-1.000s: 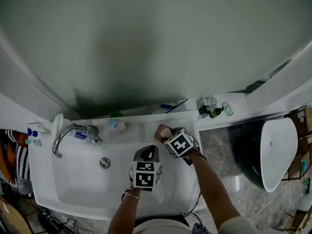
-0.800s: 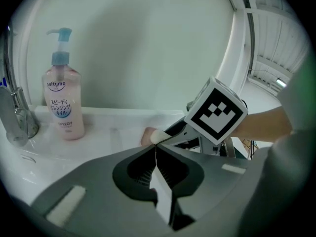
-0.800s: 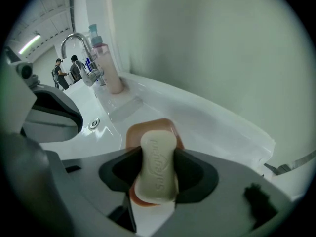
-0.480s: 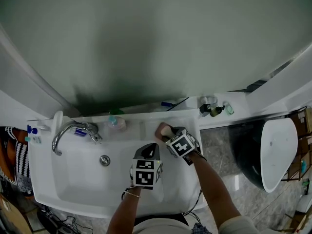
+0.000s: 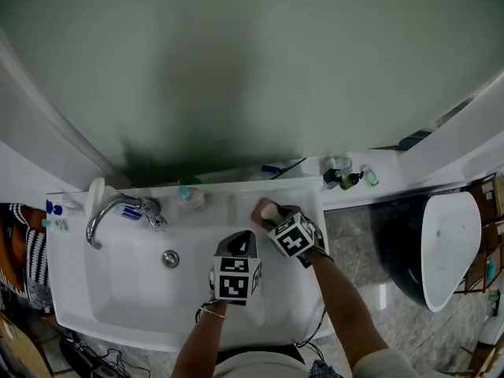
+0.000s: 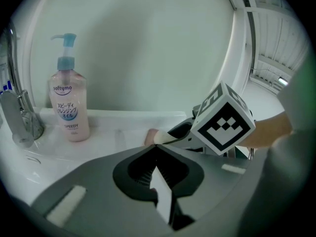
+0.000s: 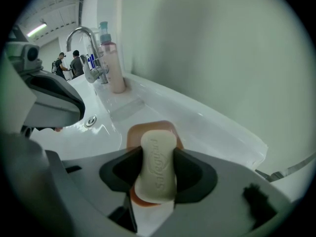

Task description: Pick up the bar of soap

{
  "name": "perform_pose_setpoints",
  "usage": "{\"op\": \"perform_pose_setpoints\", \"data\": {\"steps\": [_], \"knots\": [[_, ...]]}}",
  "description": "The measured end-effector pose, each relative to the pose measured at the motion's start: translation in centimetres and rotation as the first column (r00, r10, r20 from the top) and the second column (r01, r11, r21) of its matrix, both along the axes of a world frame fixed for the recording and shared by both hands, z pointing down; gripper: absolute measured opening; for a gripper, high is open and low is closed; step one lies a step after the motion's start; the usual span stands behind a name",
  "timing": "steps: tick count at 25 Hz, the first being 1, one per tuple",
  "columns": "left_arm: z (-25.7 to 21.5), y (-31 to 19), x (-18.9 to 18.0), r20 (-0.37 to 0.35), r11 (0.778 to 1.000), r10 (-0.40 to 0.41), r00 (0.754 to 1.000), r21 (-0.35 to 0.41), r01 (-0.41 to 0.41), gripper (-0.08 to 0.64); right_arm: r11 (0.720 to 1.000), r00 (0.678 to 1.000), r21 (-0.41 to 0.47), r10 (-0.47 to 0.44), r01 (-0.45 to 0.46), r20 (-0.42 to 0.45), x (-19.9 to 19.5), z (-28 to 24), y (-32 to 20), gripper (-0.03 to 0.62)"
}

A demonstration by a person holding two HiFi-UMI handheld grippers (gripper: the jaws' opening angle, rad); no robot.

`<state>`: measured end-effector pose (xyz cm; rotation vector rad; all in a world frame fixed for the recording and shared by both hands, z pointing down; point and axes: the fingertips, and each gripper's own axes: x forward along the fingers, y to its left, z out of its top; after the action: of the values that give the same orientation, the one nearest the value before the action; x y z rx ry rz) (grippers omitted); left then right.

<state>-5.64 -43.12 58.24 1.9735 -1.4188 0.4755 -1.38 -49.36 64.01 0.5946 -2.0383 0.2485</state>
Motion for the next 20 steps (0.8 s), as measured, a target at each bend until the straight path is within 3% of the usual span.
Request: {"op": "perform_pose_setpoints", "data": {"steps": [5, 12, 20], "knots": [[-0.1, -0.1, -0.7, 0.005, 1.0, -0.014, 1.0, 0.003, 0.014, 0.009, 1.0, 1.0, 0.019, 0.007, -0.008, 0.022, 0.1, -0.8, 0.0, 0.212], [-0.8, 0.4, -0.7, 0.032, 1.0, -0.004, 0.999, 0.021, 0.003, 0.009, 0.997, 0.99, 0.041, 0.063, -0.069, 0.128, -0.3, -3.4, -0.1, 0.212], [-2.3, 1.1, -0.6, 0.062, 0.997, -0.005, 0.998, 0.074, 0.0, 0.009, 0.997, 0.993, 0.055, 0.046, -0.052, 0.113, 0.5, -5.0, 1.9, 0.212]]}}
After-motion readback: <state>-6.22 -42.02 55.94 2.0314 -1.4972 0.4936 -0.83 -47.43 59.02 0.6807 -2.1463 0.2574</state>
